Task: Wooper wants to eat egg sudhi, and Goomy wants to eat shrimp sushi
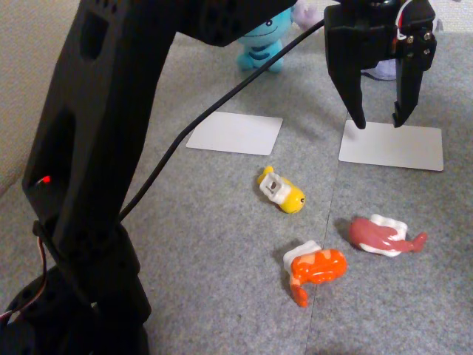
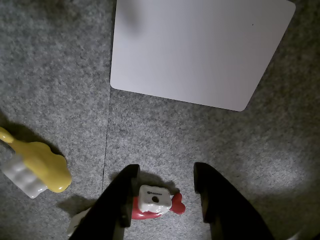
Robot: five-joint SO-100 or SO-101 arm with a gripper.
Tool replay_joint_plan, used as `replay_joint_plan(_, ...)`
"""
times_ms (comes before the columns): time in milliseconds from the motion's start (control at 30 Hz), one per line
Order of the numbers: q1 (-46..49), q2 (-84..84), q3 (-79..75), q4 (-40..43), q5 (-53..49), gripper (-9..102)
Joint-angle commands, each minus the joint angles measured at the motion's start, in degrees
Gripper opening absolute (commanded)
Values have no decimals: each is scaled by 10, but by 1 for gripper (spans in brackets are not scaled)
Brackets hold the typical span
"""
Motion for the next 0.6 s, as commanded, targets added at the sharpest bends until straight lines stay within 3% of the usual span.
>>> replay_joint_plan(0,-490,1148,728,-109,461,12)
replay_joint_plan(567,-490,1138,728,-127,453,13)
